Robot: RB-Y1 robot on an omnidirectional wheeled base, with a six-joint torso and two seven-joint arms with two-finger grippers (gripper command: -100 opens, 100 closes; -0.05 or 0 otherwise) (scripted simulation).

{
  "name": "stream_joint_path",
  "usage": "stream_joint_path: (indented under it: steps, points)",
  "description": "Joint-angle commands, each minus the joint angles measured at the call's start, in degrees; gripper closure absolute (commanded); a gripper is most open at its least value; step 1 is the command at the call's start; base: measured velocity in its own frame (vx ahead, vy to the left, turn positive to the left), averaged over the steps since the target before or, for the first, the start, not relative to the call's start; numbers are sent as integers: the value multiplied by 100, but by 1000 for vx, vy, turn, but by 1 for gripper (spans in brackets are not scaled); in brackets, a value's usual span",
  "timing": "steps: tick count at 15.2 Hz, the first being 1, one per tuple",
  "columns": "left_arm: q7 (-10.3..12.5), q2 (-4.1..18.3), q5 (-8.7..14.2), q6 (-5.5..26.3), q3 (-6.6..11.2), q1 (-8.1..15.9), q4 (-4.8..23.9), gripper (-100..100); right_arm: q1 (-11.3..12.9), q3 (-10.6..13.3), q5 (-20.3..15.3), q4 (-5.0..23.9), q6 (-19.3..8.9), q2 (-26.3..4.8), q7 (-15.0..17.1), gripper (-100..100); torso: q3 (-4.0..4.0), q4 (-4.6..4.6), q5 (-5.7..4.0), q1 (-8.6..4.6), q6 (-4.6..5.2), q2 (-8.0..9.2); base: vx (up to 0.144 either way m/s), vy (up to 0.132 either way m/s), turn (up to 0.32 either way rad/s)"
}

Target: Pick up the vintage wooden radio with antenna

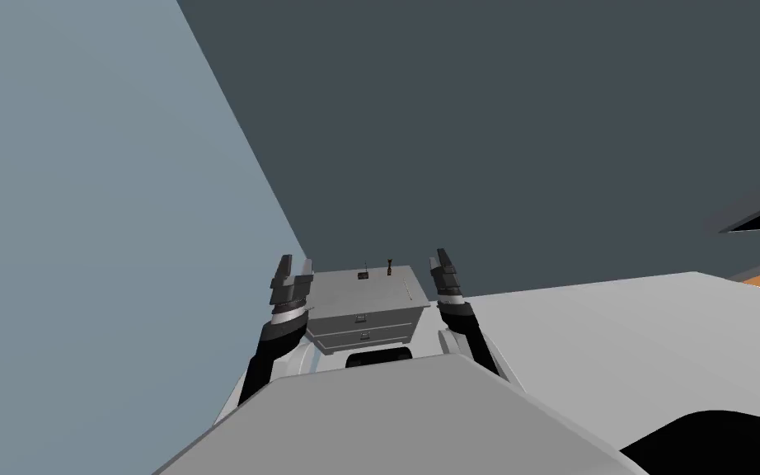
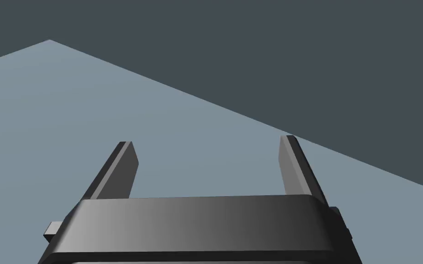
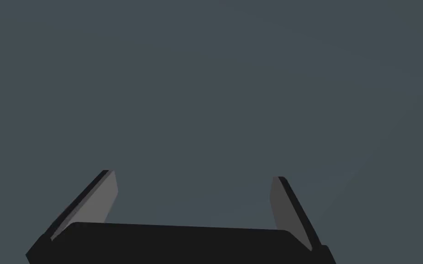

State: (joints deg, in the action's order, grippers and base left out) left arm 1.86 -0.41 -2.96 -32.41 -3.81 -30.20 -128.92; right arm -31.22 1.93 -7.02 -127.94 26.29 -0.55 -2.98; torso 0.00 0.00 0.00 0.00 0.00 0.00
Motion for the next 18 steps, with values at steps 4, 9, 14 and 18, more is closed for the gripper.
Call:
stream_joint_path:
  steps: [4, 9, 14, 18]
  points:
    - [-3, 478, 27, 257, 173, 158, 288, -100, 1, 0, 0, 0, 0, 0, 0, 0, 2, 0, 1, 5, 3, 4, -14, 4, -117]
    - [-8, 928, 72, 702, 471, 431, 788, -100, 1, 0, 0, 0, 0, 0, 0, 0, 5, 2, 2, 7, 3, 10, -25, 5, -152]
    - [-14, 1373, 135, 1299, 886, 812, 1450, -100, 1, 0, 0, 0, 0, 0, 0, 0, 4, 1, 2, 7, 1, 8, -24, 5, -185]
    - [-16, 1519, 159, 1563, 1047, 959, 1757, -100, 1, 0, 0, 0, 0, 0, 0, 0, 5, 2, 2, 7, 3, 8, -26, 5, -171]
